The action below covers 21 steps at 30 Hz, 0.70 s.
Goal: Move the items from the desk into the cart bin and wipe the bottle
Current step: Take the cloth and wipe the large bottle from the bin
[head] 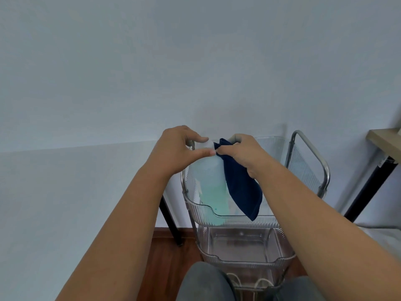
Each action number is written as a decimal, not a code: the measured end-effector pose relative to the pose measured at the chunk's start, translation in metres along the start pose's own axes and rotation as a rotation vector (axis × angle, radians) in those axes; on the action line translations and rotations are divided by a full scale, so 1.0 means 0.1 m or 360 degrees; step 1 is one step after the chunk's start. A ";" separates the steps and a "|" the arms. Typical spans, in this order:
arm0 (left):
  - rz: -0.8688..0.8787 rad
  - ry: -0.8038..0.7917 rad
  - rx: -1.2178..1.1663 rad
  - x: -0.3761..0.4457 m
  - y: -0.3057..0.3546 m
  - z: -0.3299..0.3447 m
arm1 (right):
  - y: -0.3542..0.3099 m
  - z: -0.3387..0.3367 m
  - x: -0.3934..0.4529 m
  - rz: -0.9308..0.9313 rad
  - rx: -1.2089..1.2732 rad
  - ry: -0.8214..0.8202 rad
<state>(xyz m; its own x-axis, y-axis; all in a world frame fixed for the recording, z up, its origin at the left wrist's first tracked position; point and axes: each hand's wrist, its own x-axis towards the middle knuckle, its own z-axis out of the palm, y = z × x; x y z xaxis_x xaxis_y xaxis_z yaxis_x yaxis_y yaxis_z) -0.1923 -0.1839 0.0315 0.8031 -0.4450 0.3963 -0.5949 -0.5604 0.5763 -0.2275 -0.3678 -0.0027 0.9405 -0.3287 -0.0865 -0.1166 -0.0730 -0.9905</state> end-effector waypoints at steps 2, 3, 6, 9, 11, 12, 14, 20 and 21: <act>-0.0040 0.0021 -0.0004 0.01 0.04 0.03 | 0.03 0.00 -0.02 -0.0042 0.0025 0.0024; -0.0045 -0.0003 -0.0030 0.03 0.05 0.04 | 0.03 -0.01 -0.01 -0.0054 0.0027 0.0034; -0.0038 -0.0109 -0.0115 0.05 0.07 0.02 | 0.00 -0.04 0.04 -0.0033 -0.0017 0.0049; -0.0010 -0.0201 -0.0224 0.06 0.09 0.02 | -0.08 -0.06 0.13 -0.0005 -0.0074 -0.0003; 0.0016 -0.0275 -0.0298 0.06 0.10 0.00 | -0.13 -0.05 0.17 -0.0022 -0.0126 -0.0058; 0.0018 -0.0317 -0.0307 0.07 0.11 -0.02 | -0.15 -0.04 0.19 -0.0032 -0.0147 -0.0077; 0.0010 -0.0389 -0.0245 0.10 0.11 -0.05 | -0.16 -0.05 0.20 -0.0047 -0.0167 -0.0083; 0.0101 -0.0280 0.0114 0.10 0.09 -0.03 | 0.01 -0.11 0.09 -0.0061 -0.0115 0.0000; 0.0099 -0.0241 0.0135 0.09 0.09 -0.01 | 0.04 -0.10 0.07 -0.0083 -0.0095 0.0019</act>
<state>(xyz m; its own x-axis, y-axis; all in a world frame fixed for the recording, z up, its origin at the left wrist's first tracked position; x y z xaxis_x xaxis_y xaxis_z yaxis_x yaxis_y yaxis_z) -0.1906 -0.1920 0.0411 0.7540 -0.5772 0.3134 -0.6492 -0.5824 0.4893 -0.2249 -0.3796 -0.0063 0.9419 -0.3343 -0.0333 -0.0868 -0.1465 -0.9854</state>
